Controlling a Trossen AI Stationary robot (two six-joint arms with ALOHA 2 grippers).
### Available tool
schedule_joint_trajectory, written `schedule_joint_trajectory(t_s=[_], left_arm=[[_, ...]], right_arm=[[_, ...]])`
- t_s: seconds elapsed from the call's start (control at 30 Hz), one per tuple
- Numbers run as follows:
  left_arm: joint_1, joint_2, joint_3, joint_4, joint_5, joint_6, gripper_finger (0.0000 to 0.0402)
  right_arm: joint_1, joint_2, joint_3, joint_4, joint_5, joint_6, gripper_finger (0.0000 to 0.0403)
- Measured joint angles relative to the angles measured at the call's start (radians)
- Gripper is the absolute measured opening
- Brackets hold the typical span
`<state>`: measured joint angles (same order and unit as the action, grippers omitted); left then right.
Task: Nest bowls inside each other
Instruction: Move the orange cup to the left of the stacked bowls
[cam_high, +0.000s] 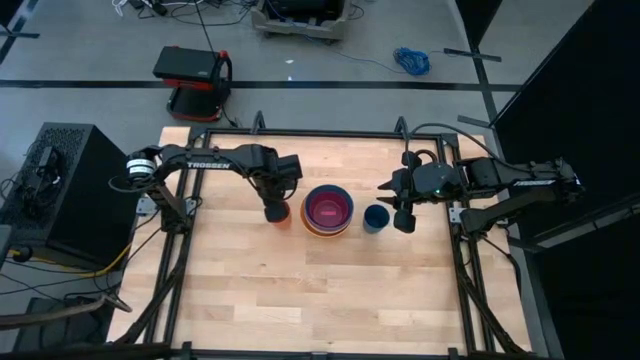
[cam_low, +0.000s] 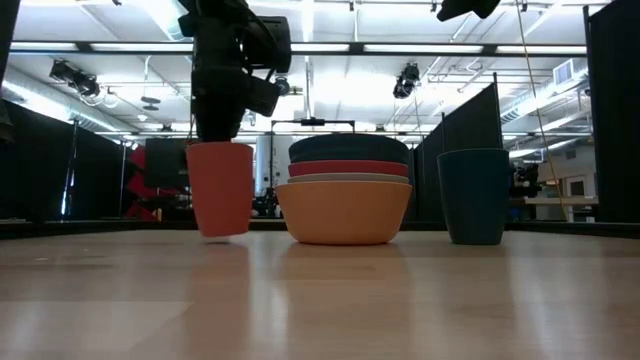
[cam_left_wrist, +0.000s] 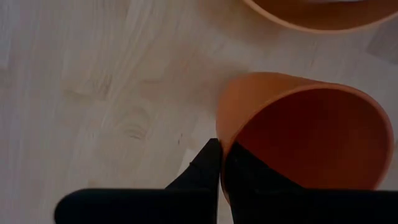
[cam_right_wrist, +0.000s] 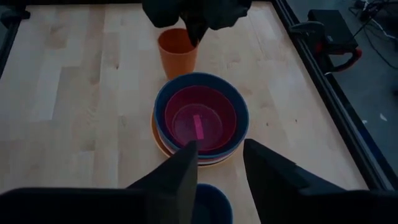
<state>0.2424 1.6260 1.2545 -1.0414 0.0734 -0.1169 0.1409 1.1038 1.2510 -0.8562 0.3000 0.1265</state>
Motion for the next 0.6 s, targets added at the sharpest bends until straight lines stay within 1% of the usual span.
schedule_joint_trajectory(t_s=[0.5, 0.6], left_arm=[[0.0, 0.0, 0.0, -0.003, 0.0, -0.019, 0.0], [0.0, 0.0, 0.0, -0.005, 0.0, -0.019, 0.0]], right_arm=[[0.0, 0.0, 0.0, 0.0, 0.0, 0.001, 0.0106], [0.0, 0.0, 0.0, 0.0, 0.0, 0.002, 0.011]])
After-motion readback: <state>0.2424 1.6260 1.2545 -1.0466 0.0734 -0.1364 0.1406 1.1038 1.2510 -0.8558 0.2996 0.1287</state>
